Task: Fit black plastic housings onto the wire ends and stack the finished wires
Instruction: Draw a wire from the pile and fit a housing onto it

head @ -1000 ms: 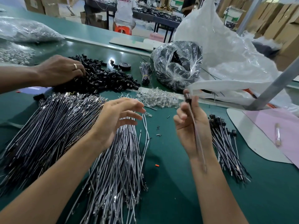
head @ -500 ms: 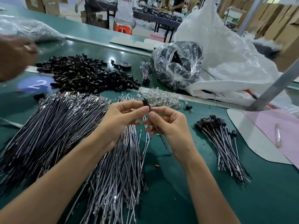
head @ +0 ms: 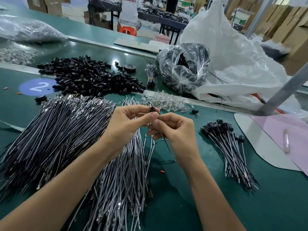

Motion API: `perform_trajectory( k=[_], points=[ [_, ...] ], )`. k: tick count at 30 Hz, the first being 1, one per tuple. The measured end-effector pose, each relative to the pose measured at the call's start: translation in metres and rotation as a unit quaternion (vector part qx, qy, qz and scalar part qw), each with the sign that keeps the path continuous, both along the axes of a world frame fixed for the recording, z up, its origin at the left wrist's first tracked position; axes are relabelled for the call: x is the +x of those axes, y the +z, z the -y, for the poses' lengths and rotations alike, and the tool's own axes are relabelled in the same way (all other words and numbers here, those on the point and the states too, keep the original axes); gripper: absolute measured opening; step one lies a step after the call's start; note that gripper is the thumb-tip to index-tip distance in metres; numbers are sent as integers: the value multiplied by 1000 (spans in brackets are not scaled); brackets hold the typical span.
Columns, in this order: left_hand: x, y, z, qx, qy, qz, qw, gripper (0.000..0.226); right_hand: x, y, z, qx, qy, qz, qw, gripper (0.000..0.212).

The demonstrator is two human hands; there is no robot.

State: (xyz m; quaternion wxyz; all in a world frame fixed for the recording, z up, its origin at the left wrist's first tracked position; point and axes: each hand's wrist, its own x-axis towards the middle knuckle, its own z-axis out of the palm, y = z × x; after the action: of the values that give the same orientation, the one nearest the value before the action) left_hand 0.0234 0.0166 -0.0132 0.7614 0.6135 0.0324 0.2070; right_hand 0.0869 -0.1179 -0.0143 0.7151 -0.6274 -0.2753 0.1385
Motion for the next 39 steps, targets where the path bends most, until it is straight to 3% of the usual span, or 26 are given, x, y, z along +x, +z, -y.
perform_trajectory(
  k=[9,23,39],
  points=[
    [-1,3,-3,-44,35,42,998,19,-2,2,-2,43,11,-28,999,18],
    [2,0,-4,-52,62,35,996,19,-1,-3,-2,-11,-22,10,1000,7],
    [3,-2,-3,-30,77,42,996,17,-2,-6,-4,-42,-53,56,996,15]
  ],
)
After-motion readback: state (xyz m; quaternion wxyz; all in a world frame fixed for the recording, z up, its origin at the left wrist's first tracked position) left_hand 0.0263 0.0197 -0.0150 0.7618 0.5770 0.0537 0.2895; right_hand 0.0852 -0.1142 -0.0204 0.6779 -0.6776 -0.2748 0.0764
